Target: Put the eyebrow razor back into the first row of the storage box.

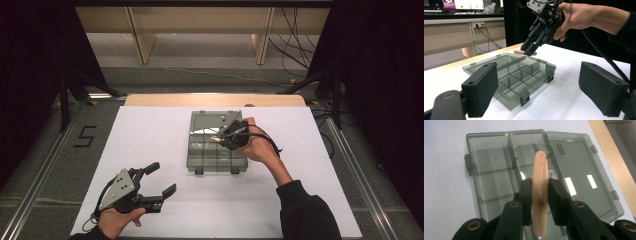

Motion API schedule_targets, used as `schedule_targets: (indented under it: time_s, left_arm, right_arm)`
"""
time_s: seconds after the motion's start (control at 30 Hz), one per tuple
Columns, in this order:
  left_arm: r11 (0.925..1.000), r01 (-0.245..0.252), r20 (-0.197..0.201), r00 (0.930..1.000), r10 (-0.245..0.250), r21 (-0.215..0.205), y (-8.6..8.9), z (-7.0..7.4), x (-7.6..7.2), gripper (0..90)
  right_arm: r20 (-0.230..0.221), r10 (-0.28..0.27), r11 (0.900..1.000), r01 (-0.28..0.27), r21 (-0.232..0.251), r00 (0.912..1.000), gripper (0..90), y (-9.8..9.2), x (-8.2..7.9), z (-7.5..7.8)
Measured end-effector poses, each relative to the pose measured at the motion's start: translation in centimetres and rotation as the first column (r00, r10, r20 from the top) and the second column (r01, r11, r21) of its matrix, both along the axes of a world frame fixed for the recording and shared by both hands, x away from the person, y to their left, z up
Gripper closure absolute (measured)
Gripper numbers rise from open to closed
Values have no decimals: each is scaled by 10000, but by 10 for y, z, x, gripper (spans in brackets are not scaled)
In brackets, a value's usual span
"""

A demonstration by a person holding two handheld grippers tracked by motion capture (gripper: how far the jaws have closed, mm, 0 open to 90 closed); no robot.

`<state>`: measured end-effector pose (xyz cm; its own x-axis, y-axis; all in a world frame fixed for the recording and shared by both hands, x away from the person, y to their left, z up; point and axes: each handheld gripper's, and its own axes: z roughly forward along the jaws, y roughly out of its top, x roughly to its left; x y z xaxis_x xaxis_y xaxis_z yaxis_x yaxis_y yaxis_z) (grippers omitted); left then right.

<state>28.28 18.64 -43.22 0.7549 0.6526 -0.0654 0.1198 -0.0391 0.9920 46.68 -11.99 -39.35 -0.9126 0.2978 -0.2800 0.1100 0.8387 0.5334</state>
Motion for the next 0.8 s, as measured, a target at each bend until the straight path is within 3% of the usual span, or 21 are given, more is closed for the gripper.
schedule_targets:
  time_s: [0.5, 0.8]
  left_arm:
    - [10000, -18, 30, 10000, 19, -26, 0, 0, -1, 159]
    - [10000, -6, 20, 10000, 6, -51, 1, 1, -1, 159]
  right_arm:
    - [84, -199, 9998, 198, 75, 9998, 743, -4, 15, -9]
    - [78, -39, 10000, 39, 8, 10000, 744, 0, 20, -16]
